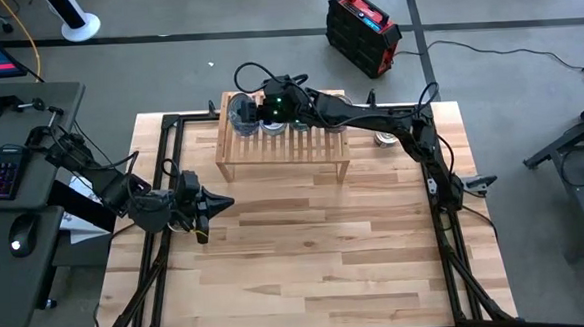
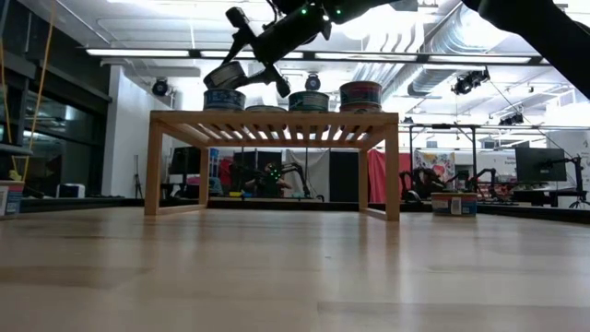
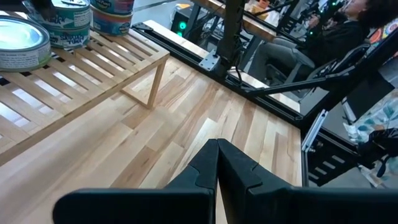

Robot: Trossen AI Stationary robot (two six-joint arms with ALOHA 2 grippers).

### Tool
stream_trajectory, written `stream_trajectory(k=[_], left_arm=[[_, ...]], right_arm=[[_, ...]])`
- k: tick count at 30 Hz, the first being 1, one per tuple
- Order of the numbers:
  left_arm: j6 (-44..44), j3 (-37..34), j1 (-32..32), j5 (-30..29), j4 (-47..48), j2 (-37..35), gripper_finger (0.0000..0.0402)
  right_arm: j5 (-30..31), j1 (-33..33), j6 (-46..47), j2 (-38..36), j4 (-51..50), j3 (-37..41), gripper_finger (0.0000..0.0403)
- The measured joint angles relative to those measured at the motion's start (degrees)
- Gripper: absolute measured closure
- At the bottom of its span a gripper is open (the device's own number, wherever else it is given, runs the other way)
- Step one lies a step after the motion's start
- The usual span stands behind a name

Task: Stack canned seafood by type on shelf
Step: Stack the blue tuna can on top of the other blue tuna can on the shelf

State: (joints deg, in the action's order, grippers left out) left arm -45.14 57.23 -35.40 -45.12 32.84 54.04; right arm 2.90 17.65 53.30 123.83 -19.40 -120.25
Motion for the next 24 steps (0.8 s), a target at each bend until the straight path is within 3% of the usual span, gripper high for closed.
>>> stream_trajectory(k=[9,19,24], left_arm=[[-0.2,0.0,0.0,0.0,0.0,0.0,0.0401],[-0.1,0.0,0.0,0.2,0.1,0.0,0.0401],[0.0,0.0,0.0,0.2,0.3,0.0,0.0401]], right_arm=[[4.1,-0.2,0.2,0.0,-0.8,0.0,0.0193],[6.1,-1.2,-1.2,0.0,-2.1,-0.4,0.0071],[3.9,-1.2,0.4,0.0,-1.7,-0.5,0.0048]])
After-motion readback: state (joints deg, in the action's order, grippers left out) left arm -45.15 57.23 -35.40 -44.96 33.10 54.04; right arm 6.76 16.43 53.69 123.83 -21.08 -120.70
